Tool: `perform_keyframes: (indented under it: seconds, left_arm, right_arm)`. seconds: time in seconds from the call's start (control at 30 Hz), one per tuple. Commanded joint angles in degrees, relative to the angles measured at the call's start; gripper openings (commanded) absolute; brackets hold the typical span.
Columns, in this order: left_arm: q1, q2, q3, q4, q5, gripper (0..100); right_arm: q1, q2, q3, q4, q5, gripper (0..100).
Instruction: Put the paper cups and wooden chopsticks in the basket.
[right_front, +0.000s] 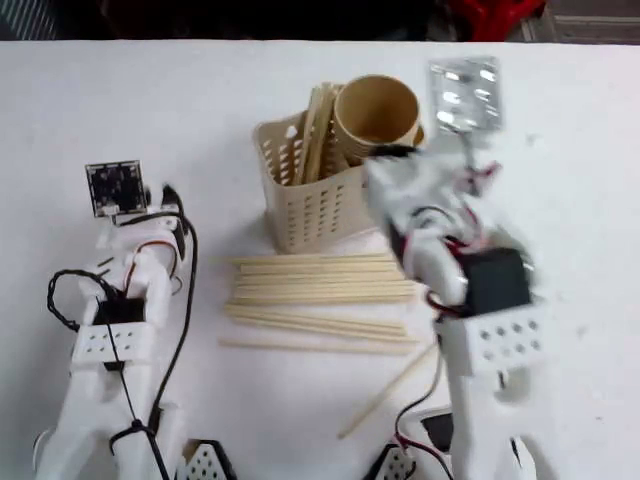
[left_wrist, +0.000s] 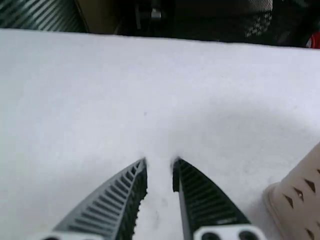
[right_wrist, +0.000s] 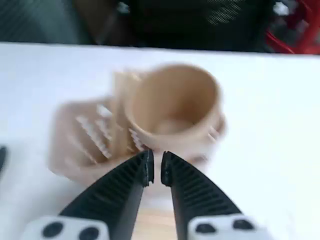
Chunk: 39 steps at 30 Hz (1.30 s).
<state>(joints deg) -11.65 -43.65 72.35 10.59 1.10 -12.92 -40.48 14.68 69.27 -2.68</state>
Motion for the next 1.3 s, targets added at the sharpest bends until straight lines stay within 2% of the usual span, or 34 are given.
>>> perform_keyframes:
  seconds: [0.0, 0.1, 0.23, 0.43, 0.53, 0.67, 0.8, 0.93, 1.0, 1.1, 1.27]
  left_arm:
    - [1.5, -4.6, -11.6, 23.5, -5.0, 10]
    - [4.8, -5.8, -22.0, 44.0, -9.8, 10]
    - [12.1, -5.8, -31.1, 63.4, -23.1, 10]
    - [19.7, -5.8, -43.3, 83.8, -30.9, 10]
    - [26.3, -5.8, -44.7, 90.2, -33.8, 10]
    - [35.0, -5.8, -41.1, 89.6, -33.1, 10]
    - [42.6, -5.8, -35.8, 83.5, -31.1, 10]
    - [45.8, -5.8, -31.4, 76.7, -30.7, 10]
    - [45.8, -5.8, -29.0, 73.8, -31.0, 11]
    - [40.5, -5.8, -26.7, 68.8, -31.1, 11]
    - [21.6, -5.8, -22.2, 60.2, -32.0, 11]
  right_arm:
    - [10.1, -4.4, -2.6, 9.5, 8.2, 4.1]
    - [19.1, -5.6, -1.3, 16.7, 15.4, 4.1]
    - [28.4, -5.7, 6.2, 20.4, 25.1, 4.1]
    - [30.9, -5.7, 25.5, 17.5, 34.8, 4.1]
    - [30.6, -5.7, 34.8, 13.8, 38.9, 4.4]
    - [31.1, -5.7, 42.3, 9.5, 42.5, 4.5]
    - [30.7, -5.7, 45.0, 9.1, 44.3, 4.5]
    - [30.5, -5.7, 46.9, 9.0, 48.7, 4.6]
    - [29.1, -5.7, 47.8, 9.0, 54.2, 4.6]
    - [24.0, -5.7, 48.9, 9.0, 64.4, 4.6]
    - [16.7, -5.4, 49.1, 6.2, 75.3, 4.6]
